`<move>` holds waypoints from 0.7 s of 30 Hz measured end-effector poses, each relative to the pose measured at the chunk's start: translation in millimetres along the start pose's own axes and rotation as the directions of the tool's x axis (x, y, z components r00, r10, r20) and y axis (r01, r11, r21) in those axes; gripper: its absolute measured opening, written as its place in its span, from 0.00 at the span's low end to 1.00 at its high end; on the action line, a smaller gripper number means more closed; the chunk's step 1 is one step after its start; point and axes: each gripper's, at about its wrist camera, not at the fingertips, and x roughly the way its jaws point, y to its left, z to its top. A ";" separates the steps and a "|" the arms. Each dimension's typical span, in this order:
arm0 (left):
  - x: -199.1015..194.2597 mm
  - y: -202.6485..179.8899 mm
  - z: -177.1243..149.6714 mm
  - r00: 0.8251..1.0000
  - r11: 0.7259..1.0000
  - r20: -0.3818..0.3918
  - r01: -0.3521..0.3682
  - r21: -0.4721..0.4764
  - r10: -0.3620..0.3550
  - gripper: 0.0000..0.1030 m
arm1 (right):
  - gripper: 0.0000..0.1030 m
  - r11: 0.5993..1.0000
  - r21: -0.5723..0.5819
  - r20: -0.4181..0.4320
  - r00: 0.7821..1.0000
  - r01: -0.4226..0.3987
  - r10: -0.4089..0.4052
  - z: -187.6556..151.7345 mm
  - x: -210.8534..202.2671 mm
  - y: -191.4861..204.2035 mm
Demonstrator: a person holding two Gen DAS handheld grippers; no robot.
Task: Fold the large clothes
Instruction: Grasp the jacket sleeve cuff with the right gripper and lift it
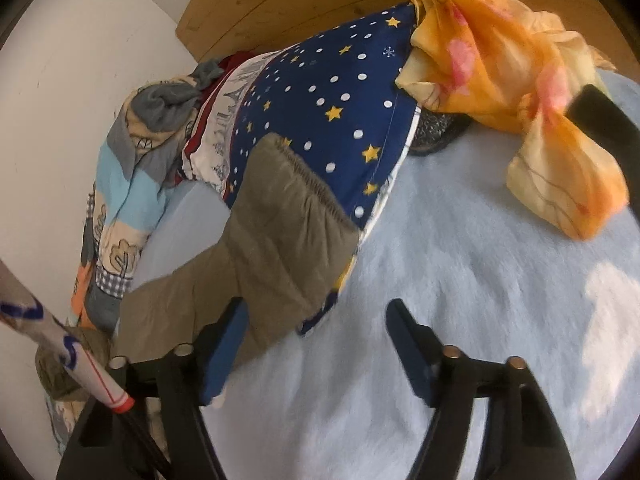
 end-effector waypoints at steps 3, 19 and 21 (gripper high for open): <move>1.1 -1.0 -3.0 1.000 1.000 -0.004 0.000 0.013 0.000 1.00 | 0.66 0.999 0.020 0.024 0.999 -0.034 0.033 12.5 10.4 -3.6; -5.0 2.3 -0.4 1.000 1.000 0.019 0.007 0.004 -0.008 1.00 | 0.16 0.991 0.054 0.071 0.990 -0.126 0.122 23.0 18.5 8.9; -7.0 4.5 -0.1 1.000 1.000 0.025 0.010 -0.002 -0.010 1.00 | 0.16 0.989 0.030 0.086 0.986 -0.146 0.143 24.5 4.3 23.5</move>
